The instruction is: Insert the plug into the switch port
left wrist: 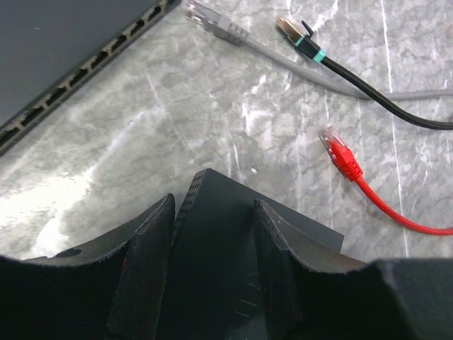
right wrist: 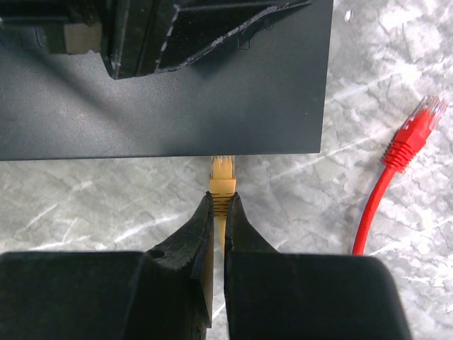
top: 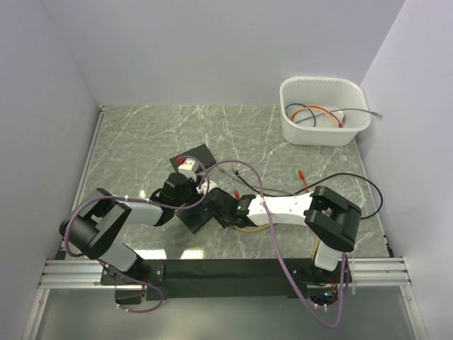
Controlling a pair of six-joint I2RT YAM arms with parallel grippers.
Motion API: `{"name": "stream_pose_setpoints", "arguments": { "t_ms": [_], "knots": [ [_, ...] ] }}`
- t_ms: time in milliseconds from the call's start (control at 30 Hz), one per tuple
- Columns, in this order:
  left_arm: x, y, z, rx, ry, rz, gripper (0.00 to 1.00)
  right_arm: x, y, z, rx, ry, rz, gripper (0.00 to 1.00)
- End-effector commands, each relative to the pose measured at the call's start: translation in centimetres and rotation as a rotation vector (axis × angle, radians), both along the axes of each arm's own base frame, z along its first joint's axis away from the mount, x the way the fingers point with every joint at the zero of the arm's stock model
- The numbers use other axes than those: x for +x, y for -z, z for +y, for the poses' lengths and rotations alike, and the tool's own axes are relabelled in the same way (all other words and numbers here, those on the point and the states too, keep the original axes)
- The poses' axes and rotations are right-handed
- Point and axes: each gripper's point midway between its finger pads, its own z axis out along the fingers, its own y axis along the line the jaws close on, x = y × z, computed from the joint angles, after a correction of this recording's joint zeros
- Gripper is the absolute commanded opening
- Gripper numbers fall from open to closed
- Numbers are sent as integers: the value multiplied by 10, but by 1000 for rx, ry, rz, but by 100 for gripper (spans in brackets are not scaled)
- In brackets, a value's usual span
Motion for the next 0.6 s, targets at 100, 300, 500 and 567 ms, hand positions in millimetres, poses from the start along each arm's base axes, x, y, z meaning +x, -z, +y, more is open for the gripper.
{"name": "stream_pose_setpoints", "arguments": {
  "t_ms": [100, 300, 500, 567],
  "knots": [
    [-35, 10, -26, -20, 140, 90, 53, 35, -62, 42, 257, 30, -170, 0],
    [-37, 13, -27, -17, 144, 98, 53, 33, -61, 37, 258, 38, -176, 0],
    [-40, 17, -28, -11, 142, 106, 52, 35, -65, 35, 300, 52, -198, 0],
    [-40, 19, -28, -8, 140, 111, 52, 37, -64, 34, 295, 64, -205, 0]
  ]
}}
